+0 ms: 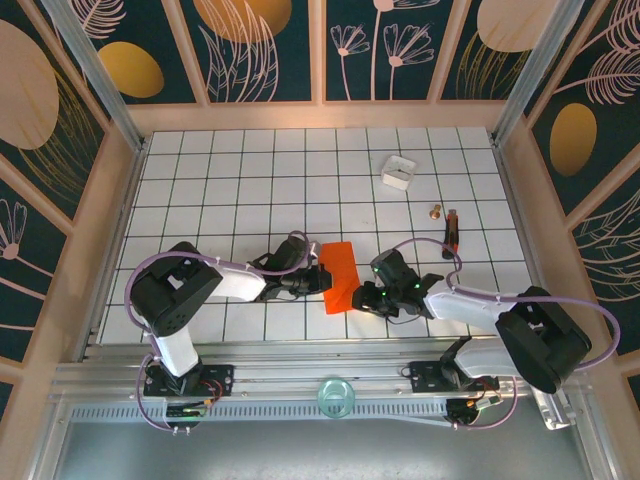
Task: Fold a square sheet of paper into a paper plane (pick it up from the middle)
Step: Turn over the paper at the bottom-center of the table.
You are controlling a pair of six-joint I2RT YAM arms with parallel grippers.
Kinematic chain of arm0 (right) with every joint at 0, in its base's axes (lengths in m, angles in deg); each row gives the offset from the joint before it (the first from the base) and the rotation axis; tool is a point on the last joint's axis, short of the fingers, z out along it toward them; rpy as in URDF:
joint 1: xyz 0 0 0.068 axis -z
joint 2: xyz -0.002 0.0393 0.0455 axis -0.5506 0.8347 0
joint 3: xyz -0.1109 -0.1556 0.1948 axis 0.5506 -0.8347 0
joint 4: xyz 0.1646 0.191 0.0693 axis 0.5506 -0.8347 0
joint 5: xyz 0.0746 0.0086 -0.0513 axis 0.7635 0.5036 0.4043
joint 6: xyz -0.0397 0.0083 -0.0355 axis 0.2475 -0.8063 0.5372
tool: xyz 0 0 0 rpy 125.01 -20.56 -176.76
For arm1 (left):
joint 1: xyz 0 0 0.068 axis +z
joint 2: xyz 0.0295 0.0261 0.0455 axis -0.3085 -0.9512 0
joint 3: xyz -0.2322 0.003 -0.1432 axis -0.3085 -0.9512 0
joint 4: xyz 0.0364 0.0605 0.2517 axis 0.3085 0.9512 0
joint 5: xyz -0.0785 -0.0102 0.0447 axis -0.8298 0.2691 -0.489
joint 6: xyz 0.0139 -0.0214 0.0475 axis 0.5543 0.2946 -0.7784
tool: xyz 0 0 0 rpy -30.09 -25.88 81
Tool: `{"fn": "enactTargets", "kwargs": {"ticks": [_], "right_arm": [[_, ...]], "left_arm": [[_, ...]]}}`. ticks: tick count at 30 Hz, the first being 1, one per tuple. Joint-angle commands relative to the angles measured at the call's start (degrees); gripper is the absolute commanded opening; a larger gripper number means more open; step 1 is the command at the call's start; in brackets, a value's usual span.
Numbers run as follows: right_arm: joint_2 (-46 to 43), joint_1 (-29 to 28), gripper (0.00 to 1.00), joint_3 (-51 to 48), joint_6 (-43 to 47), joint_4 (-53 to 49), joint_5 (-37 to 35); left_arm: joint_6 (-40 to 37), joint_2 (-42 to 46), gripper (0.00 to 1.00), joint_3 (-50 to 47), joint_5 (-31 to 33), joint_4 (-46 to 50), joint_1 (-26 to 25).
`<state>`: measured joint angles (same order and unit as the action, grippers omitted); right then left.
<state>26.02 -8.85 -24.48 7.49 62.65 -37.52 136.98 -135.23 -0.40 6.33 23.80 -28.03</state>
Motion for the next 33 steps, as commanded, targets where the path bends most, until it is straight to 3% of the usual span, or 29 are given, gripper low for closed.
{"fn": "enactTargets", "kwargs": {"ticks": [1, 12, 25, 33], "right_arm": [[1.8, -0.7, 0.33, 0.2, 0.5, 11.0, 0.8], [0.7, 0.9, 0.36, -1.8, 2.3, 17.0, 3.5], [-4.1, 1.0, 0.34, -6.6, -3.5, 15.7, -1.2], [-6.6, -0.7, 0.19, -8.4, -7.4, 16.3, -5.0]], "left_arm": [[-0.4, -3.4, 0.00, -1.9, 0.5, 2.6, -0.3], [-0.6, -3.6, 0.00, -1.7, 0.0, 3.0, -0.3], [-0.7, -3.7, 0.00, -1.1, -0.1, 3.6, -0.3], [-1.0, -4.0, 0.00, -0.4, -0.1, 4.2, -0.3]]}}
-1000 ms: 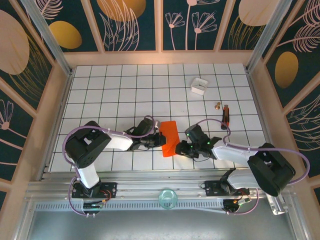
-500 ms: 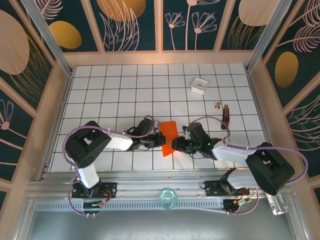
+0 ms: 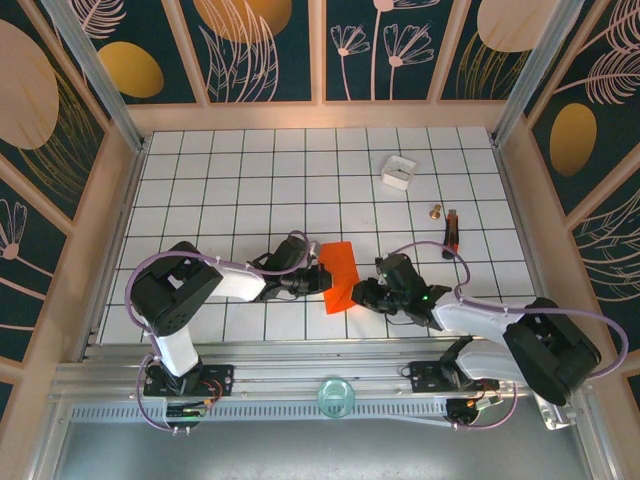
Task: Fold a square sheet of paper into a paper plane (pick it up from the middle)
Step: Turn over the paper at the bottom-center of the table.
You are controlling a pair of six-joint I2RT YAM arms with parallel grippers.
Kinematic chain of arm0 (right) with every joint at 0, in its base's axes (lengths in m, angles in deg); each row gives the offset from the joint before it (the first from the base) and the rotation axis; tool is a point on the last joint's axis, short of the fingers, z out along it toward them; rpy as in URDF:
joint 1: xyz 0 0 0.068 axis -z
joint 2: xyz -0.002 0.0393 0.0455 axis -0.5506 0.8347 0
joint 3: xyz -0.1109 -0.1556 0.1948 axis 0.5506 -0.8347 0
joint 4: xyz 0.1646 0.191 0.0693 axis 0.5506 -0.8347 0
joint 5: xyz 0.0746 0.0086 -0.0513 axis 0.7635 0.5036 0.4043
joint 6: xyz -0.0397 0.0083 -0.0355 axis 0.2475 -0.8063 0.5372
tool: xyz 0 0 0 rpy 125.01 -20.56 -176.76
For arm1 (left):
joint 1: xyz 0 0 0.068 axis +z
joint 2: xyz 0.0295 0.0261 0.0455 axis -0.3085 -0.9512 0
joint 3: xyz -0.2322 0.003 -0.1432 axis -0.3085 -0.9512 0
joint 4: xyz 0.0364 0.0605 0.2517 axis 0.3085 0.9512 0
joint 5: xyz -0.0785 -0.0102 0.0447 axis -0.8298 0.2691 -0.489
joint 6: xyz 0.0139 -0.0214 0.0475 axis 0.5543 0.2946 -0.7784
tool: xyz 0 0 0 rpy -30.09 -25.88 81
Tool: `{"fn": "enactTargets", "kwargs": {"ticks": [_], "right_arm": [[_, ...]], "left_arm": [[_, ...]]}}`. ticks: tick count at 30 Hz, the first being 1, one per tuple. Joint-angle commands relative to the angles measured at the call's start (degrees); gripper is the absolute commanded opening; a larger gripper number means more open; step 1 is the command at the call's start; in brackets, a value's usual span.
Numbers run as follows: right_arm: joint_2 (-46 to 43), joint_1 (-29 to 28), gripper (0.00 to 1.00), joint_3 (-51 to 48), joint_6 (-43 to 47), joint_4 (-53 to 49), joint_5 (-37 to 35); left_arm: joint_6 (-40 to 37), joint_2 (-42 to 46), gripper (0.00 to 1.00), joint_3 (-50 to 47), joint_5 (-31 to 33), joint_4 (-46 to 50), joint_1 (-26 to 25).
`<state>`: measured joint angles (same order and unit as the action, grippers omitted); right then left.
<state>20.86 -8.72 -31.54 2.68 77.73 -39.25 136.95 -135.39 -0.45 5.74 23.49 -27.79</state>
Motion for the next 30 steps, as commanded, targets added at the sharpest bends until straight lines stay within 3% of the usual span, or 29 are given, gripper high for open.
{"fn": "enactTargets", "kwargs": {"ticks": [1, 7, 12, 16, 21, 24, 30], "right_arm": [[-1.6, -1.1, 0.17, -1.4, -2.9, 1.3, -3.8], [-1.4, -1.6, 0.00, -0.4, -2.6, -0.5, -7.1], [-1.2, -1.2, 0.00, 4.7, 4.9, -10.3, -11.5], [-2.1, 0.7, 0.00, 12.2, 14.6, -22.5, -14.8], [0.1, 1.4, 0.00, 26.1, 25.3, -40.7, -24.0], [2.5, -0.6, 0.00, 31.8, 26.9, -46.7, -29.7], [13.8, -11.1, 0.00, 38.9, 25.9, -52.6, -40.6]], "left_arm": [[-0.9, -3.8, 0.00, -0.3, 0.5, 4.7, -0.5], [-0.1, -2.5, 0.03, 0.7, 0.1, 4.0, -0.6], [2.8, 2.9, 0.31, 2.2, -1.7, -0.2, 0.5], [6.3, 12.1, 0.43, 0.7, -2.3, -4.4, 3.8], [5.0, 23.6, 0.48, -0.9, 2.1, 3.2, 10.2], [4.0, 28.6, 0.49, -2.3, 3.9, 7.8, 14.6], [3.8, 32.9, 0.49, -6.4, 5.2, 10.8, 19.7]]}}
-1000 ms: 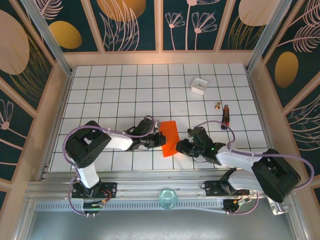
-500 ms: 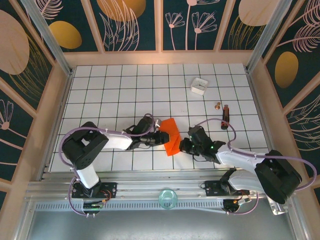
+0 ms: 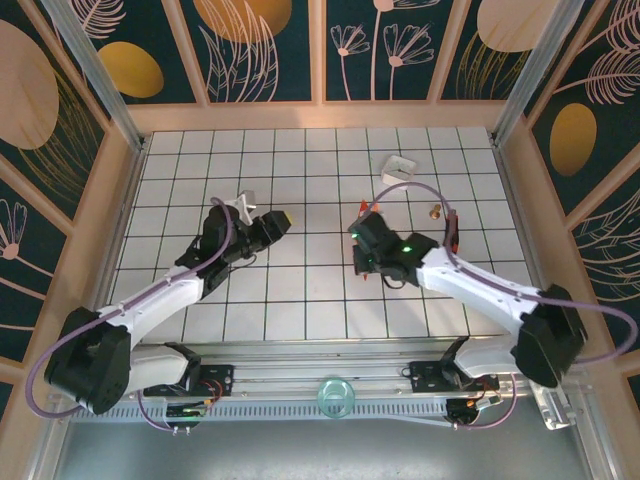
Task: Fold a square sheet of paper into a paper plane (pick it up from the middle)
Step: Turn over the paper at the bottom-center of the table, then perform the third fold on the triangle at the bottom-center of the table.
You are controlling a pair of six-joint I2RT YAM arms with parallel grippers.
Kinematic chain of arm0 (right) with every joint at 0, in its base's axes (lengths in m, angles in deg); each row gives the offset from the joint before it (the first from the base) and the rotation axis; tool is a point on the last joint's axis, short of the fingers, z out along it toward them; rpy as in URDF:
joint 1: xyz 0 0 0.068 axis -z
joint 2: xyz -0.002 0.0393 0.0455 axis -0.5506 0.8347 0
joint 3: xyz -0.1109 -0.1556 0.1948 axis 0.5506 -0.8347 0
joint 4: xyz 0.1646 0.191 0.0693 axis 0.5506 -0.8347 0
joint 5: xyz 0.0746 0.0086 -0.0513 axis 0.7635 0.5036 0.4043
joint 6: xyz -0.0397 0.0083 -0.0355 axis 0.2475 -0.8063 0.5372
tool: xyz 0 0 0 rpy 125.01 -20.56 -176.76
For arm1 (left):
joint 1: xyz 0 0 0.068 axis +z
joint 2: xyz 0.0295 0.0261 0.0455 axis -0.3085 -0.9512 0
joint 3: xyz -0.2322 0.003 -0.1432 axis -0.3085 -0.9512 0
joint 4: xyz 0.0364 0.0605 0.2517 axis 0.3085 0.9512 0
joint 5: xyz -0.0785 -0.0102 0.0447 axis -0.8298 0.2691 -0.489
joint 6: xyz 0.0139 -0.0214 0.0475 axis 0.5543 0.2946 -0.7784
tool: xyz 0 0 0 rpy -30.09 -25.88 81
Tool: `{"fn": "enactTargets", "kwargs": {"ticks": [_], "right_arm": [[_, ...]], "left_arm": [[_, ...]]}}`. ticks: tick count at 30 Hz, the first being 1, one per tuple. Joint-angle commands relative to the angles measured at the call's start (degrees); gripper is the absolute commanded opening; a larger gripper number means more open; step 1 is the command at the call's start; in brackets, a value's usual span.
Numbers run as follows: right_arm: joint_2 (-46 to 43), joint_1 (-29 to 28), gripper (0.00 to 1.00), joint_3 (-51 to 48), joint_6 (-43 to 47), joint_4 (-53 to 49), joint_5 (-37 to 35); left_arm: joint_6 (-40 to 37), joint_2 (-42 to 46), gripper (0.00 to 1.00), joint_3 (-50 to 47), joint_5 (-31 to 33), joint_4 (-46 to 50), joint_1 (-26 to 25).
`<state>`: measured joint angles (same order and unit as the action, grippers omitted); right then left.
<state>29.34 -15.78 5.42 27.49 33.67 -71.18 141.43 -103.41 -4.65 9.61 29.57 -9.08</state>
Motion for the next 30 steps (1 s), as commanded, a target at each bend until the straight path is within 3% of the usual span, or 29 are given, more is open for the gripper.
{"fn": "enactTargets", "kwargs": {"ticks": [1, 9, 15, 20, 25, 30], "right_arm": [[7.1, -5.7, 0.00, 2.5, 0.9, -8.8, -9.5], [15.3, -14.7, 0.00, 3.4, -0.3, -1.2, -2.2], [11.7, -15.3, 0.01, -2.5, -0.7, 9.3, 7.6], [9.7, -15.3, 0.03, -6.8, -1.0, 15.5, 11.6], [8.0, -15.2, 0.04, -10.0, -1.5, 18.8, 12.5], [8.4, -15.2, 0.04, -11.0, -2.3, 19.7, 12.4]], "left_arm": [[-0.7, 1.1, 0.49, -2.7, 1.4, 4.9, 1.4], [-1.9, -1.9, 0.48, -3.4, -1.8, 6.8, 1.9], [0.0, -5.3, 0.38, -3.4, -8.3, 3.8, 1.5], [2.2, -9.1, 0.27, -1.4, -11.6, -0.5, -0.2], [2.7, -16.2, 0.16, 3.7, -14.0, -2.1, -3.2], [2.4, -22.2, 0.13, 8.3, -15.1, -2.2, -5.2]]}}
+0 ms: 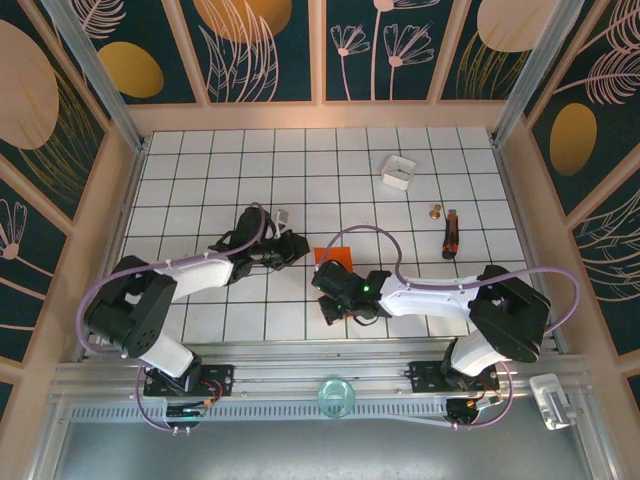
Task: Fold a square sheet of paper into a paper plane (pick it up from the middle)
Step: Perform the third fold on the triangle at the bottom-center of the table.
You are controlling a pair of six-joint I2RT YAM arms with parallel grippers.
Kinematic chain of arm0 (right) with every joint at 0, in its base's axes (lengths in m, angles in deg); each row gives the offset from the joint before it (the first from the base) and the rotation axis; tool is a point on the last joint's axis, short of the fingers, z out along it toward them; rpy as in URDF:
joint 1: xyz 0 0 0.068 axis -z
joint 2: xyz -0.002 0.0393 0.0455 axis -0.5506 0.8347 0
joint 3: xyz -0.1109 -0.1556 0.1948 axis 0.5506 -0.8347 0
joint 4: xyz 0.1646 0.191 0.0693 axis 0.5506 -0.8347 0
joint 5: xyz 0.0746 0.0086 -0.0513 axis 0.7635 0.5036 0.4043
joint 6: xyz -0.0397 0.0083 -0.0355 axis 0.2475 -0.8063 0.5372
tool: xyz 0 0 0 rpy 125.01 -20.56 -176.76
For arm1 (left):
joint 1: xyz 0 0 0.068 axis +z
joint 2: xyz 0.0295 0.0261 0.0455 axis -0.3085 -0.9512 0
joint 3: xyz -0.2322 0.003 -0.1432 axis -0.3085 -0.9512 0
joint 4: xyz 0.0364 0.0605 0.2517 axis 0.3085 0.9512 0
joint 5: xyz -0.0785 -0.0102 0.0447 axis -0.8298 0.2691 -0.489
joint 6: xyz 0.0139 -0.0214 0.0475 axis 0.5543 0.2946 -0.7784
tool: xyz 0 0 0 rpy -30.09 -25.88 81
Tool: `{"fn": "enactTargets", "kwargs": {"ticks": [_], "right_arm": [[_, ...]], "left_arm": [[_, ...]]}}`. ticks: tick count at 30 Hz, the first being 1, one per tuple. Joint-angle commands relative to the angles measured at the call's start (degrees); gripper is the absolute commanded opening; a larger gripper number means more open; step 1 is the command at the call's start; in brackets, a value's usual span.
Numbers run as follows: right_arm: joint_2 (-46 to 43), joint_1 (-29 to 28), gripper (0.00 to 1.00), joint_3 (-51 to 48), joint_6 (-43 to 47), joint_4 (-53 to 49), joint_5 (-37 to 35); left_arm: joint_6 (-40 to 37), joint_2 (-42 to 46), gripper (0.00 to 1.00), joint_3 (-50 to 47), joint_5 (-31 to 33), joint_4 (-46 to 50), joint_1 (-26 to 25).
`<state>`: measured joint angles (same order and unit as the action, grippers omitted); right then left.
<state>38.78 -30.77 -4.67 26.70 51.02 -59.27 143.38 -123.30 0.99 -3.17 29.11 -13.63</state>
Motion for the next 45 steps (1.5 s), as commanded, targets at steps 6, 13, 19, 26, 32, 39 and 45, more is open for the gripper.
{"fn": "enactTargets", "kwargs": {"ticks": [6, 13, 19, 26, 32, 39, 45], "right_arm": [[-1.5, -0.2, 0.04, -1.6, -2.0, 2.4, -0.8], [-1.5, -0.2, 0.06, -2.0, -2.4, 3.1, -0.7], [-1.3, -0.2, 0.08, -1.9, -2.2, 3.6, -0.8], [-2.5, 0.8, 0.13, -3.0, -2.0, 5.1, 1.3], [-4.5, 1.6, 0.18, -4.2, -2.0, 5.8, 2.5], [-6.3, 2.9, 0.21, -5.4, -1.8, 7.0, 4.0], [-6.1, 3.4, 0.20, -5.6, -1.3, 7.0, 4.0]], "left_arm": [[-3.9, -11.0, 0.13, 9.8, -3.5, 3.2, -3.1], [-11.5, -17.9, 0.12, 17.3, -3.1, 12.7, -3.5], [-15.4, -21.0, 0.11, 19.2, -2.7, 17.1, -3.5], [-18.1, -23.3, 0.10, 19.8, -2.2, 19.1, -3.5], [-19.0, -24.0, 0.09, 19.6, -2.1, 19.4, -3.5], [-19.0, -24.6, 0.08, 19.4, -2.2, 19.1, -3.6], [-18.5, -24.7, 0.07, 18.9, -2.4, 18.2, -3.5]]}}
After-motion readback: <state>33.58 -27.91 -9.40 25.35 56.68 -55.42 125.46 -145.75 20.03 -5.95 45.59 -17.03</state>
